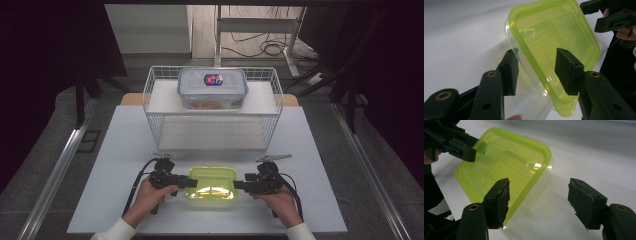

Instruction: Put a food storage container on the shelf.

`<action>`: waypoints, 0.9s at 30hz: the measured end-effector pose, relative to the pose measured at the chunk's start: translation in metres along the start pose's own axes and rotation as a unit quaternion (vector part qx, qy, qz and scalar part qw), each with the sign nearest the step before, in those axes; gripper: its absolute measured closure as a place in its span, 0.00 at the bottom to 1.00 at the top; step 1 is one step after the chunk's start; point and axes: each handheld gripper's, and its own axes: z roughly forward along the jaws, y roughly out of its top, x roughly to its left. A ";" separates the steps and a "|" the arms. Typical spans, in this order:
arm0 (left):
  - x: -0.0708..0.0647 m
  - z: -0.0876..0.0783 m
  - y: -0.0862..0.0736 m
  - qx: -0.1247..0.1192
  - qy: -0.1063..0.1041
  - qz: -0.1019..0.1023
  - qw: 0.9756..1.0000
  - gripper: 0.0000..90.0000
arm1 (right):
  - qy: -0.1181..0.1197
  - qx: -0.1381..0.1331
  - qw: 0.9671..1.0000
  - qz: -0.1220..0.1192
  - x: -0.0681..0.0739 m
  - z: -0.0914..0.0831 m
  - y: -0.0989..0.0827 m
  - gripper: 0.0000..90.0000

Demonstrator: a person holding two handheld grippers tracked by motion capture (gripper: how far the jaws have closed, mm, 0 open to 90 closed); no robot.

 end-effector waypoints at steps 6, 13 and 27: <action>0.002 -0.001 -0.003 -0.003 0.005 0.003 1.000 0.71 | 0.019 0.011 1.000 0.015 0.000 0.010 0.000 0.42; 0.000 -0.001 -0.004 -0.003 0.002 0.002 1.000 0.71 | 0.048 0.018 0.998 0.033 0.001 0.016 -0.001 0.59; -0.013 -0.007 -0.015 -0.032 0.019 0.011 0.999 0.79 | 0.045 -0.013 0.997 0.054 0.004 0.006 -0.011 0.79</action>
